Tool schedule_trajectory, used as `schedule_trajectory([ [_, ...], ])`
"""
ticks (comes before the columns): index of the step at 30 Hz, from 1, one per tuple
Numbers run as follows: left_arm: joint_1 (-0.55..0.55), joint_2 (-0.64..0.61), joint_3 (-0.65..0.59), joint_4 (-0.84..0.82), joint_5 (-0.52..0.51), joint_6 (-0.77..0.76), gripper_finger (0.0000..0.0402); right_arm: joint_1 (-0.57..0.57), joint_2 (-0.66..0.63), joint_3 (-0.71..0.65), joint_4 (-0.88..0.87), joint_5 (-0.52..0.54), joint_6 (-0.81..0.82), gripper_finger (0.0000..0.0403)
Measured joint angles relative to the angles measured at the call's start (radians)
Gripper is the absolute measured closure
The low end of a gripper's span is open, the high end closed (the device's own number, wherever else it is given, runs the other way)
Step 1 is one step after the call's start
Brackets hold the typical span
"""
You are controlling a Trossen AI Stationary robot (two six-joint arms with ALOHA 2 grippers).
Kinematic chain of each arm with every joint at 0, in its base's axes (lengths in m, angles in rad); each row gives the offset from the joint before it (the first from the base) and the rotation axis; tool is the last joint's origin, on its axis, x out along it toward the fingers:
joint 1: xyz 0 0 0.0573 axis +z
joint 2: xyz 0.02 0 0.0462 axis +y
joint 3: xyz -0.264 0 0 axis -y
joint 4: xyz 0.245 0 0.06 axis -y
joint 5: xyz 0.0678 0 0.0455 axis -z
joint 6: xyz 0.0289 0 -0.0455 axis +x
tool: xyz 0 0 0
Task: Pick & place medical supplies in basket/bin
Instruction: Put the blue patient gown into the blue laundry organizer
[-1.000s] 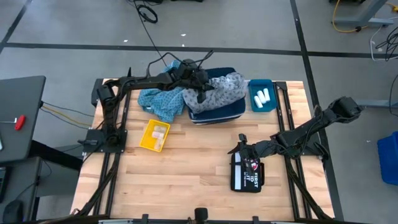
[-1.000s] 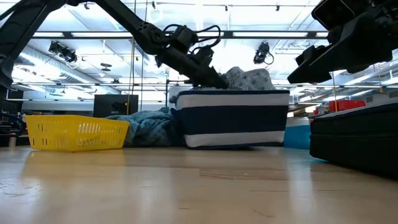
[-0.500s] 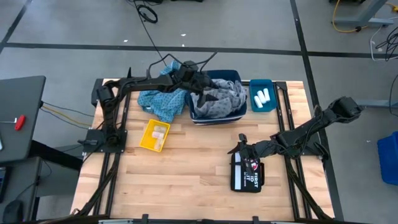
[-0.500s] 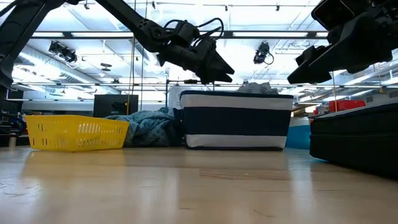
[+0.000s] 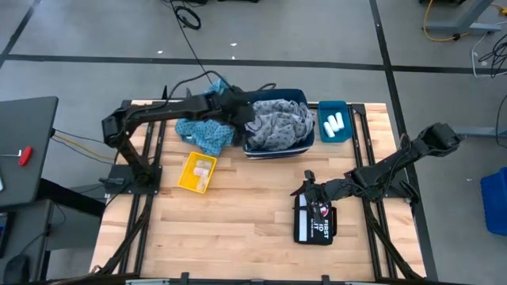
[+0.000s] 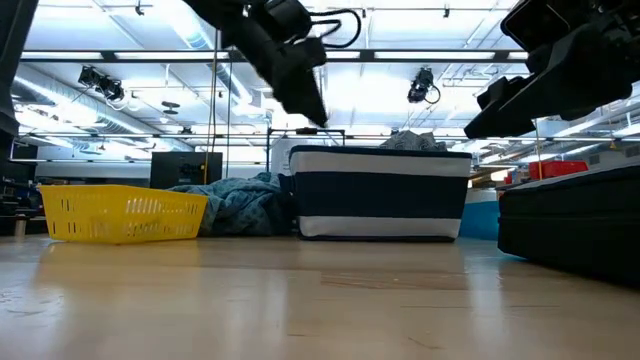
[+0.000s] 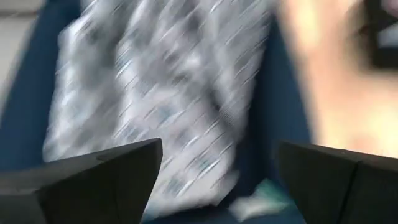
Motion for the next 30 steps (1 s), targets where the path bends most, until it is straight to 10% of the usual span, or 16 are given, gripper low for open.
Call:
schedule_trajectory([
  [8,-0.025,-0.009,-0.001,-0.236,-0.484,-0.058,0.0098,0.0,0.0,-0.001,-0.002,0.018,-0.024,0.017],
  [30,0.079,0.009,-0.177,-0.207,-0.45,-0.213,0.0061,0.0,0.0,-0.001,-0.004,0.018,-0.042,0.017],
])
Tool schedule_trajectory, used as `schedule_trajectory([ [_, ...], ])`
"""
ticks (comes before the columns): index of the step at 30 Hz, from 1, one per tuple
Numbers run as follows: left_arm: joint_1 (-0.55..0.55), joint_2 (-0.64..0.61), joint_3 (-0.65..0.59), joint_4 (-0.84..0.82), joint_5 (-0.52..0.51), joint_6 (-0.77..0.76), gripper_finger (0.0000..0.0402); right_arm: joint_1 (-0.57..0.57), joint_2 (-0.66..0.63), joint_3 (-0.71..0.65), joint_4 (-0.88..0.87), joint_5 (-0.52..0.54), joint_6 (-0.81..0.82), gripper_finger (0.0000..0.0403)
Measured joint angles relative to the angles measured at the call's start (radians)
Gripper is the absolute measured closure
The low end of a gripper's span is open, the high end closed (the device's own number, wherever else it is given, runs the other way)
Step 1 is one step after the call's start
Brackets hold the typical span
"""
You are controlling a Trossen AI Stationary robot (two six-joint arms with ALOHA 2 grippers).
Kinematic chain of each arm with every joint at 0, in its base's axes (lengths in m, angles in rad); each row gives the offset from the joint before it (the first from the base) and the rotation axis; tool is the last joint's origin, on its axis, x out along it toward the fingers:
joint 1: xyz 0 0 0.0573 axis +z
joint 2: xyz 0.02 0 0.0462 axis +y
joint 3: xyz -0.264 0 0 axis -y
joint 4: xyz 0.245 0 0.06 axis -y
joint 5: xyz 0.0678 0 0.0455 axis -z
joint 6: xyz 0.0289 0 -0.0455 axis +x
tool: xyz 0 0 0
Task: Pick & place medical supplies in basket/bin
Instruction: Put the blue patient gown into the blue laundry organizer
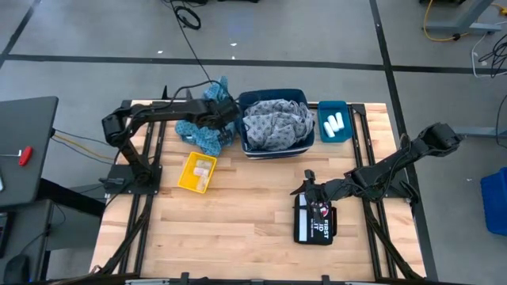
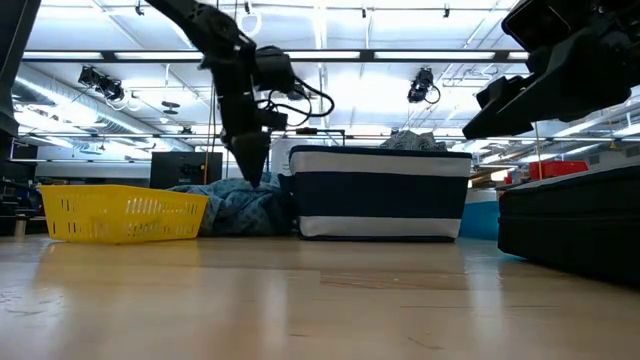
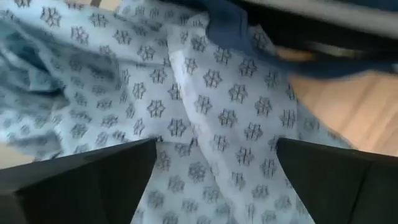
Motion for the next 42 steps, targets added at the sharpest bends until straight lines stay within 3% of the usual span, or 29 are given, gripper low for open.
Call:
schedule_trajectory([
  [12,0.052,0.078,-0.093,0.146,0.051,-0.008,0.0031,0.0,0.0,0.0,0.009,0.0,0.004,0.017],
  [23,0.063,0.223,-0.088,0.189,0.063,-0.034,0.0042,0.0,0.0,0.0,0.016,0.0,0.017,0.017],
  [26,0.065,0.231,-0.088,0.203,0.06,-0.06,0.0075,0.0,0.0,0.0,0.016,0.0,0.019,0.017],
  [29,0.063,0.231,-0.09,0.208,0.057,-0.061,0.0144,0.0,0.0,0.0,0.016,0.0,0.02,0.017],
  [34,0.063,0.234,-0.091,0.206,0.038,-0.054,0.0331,0.0,0.0,0.0,0.026,0.0,0.02,0.017],
  [35,0.058,0.233,-0.091,0.207,0.028,-0.051,0.0347,0.0,0.0,0.0,0.026,0.0,0.02,0.017],
  [42,0.008,0.147,-0.095,0.137,-0.149,-0.05,0.0344,0.0,0.0,0.0,0.03,0.0,0.022,0.017],
])
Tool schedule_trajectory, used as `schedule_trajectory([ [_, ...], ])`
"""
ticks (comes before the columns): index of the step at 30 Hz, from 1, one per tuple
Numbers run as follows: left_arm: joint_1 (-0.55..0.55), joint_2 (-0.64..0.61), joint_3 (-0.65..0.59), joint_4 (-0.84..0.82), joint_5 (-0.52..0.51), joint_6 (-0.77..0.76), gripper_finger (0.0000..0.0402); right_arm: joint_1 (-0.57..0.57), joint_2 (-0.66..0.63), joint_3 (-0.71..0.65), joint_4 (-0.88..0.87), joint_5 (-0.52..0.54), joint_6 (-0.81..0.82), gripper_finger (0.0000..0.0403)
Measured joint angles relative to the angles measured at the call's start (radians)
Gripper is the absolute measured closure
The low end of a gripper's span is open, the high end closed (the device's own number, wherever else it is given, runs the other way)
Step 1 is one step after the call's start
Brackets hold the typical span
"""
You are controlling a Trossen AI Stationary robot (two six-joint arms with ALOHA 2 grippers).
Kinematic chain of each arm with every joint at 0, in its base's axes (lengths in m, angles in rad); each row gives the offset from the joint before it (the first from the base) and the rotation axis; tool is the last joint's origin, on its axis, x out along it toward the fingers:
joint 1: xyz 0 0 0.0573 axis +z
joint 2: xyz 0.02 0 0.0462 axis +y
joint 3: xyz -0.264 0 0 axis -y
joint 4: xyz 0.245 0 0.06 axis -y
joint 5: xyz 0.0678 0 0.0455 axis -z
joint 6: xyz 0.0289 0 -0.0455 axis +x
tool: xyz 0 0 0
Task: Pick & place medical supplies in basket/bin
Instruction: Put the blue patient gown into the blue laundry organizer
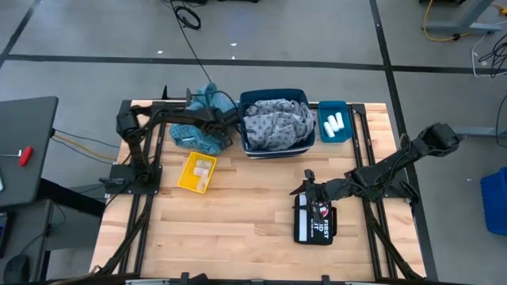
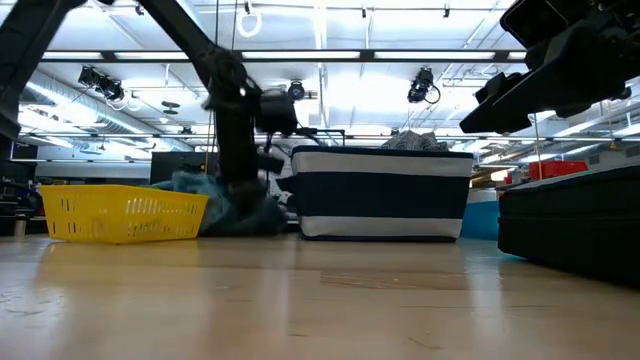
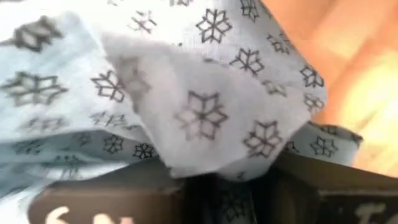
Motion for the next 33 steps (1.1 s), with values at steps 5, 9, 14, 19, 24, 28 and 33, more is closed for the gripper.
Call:
schedule_trajectory([
  [5,-0.047,-0.097,0.063,-0.106,-0.134,-0.021,0.0344,0.0,0.0,0.0,0.003,0.0,-0.001,0.017],
  [9,-0.096,-0.157,0.11,-0.125,-0.251,-0.003,0.0344,0.0,0.0,0.0,0.017,0.0,-0.001,0.017],
  [14,-0.14,-0.182,0.206,-0.185,-0.386,0.039,0.0344,0.0,0.0,0.0,0.035,0.0,-0.003,0.017],
  [19,-0.161,-0.186,0.344,-0.199,-0.406,0.134,0.0344,0.0,0.0,0.0,0.038,0.0,-0.003,0.017],
  [24,-0.193,-0.185,0.432,-0.078,-0.279,0.278,0.0344,0.0,0.0,0.0,0.037,0.0,-0.003,0.017],
  [28,-0.234,-0.183,0.438,0.07,-0.147,0.376,0.0344,0.0,0.0,0.0,0.037,0.0,-0.003,0.017],
  [33,-0.292,-0.135,0.439,0.193,-0.094,0.495,0.0344,0.0,0.0,0.0,0.036,0.0,-0.003,0.017],
])
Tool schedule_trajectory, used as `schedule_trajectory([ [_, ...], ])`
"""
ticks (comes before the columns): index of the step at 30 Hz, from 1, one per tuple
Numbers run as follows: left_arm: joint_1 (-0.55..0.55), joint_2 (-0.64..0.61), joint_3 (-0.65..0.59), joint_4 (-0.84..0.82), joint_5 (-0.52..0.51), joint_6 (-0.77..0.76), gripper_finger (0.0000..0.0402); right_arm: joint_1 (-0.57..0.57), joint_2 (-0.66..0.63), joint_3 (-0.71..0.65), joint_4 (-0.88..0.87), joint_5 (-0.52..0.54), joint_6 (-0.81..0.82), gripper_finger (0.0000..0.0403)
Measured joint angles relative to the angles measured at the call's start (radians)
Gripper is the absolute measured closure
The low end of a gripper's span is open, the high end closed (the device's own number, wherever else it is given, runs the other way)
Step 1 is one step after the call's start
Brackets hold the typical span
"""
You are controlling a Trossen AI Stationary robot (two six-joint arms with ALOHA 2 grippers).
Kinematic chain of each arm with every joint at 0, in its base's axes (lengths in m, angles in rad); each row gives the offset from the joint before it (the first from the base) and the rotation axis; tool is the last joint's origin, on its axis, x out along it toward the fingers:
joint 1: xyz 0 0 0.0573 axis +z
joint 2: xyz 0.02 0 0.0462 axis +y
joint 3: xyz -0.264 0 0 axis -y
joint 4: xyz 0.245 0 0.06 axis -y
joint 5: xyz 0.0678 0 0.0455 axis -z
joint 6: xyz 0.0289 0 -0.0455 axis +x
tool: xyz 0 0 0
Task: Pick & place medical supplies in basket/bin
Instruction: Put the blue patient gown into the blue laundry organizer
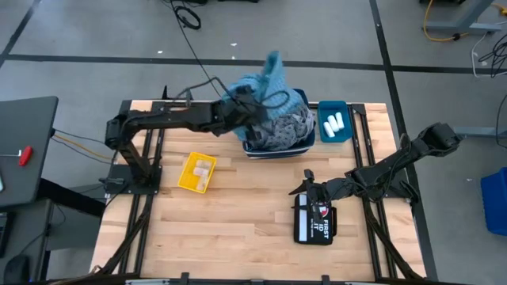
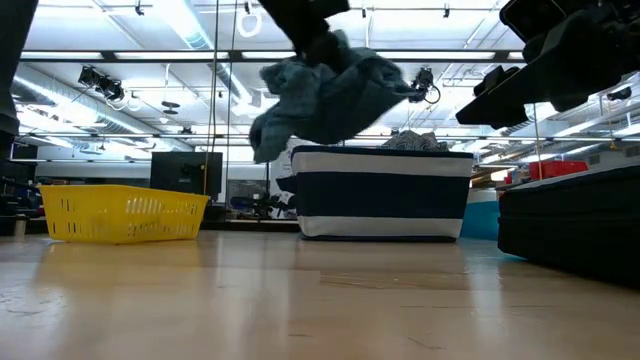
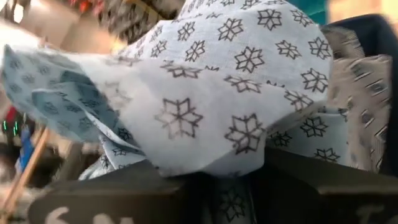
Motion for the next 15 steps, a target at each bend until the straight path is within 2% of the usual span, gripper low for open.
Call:
schedule_trajectory([
  [4,-0.023,0.064,0.0,0.068,0.028,0.094,0.0344,0.0,0.0,0.0,0.0,0.0,0.0,0.017],
  [7,-0.018,0.118,0.0,0.075,0.086,0.094,0.0344,0.0,0.0,0.0,0.0,0.0,0.0,0.017],
  [15,0.041,0.25,0.0,0.085,0.354,0.057,0.0344,0.0,0.0,0.0,0.0,0.0,0.0,0.017],
])
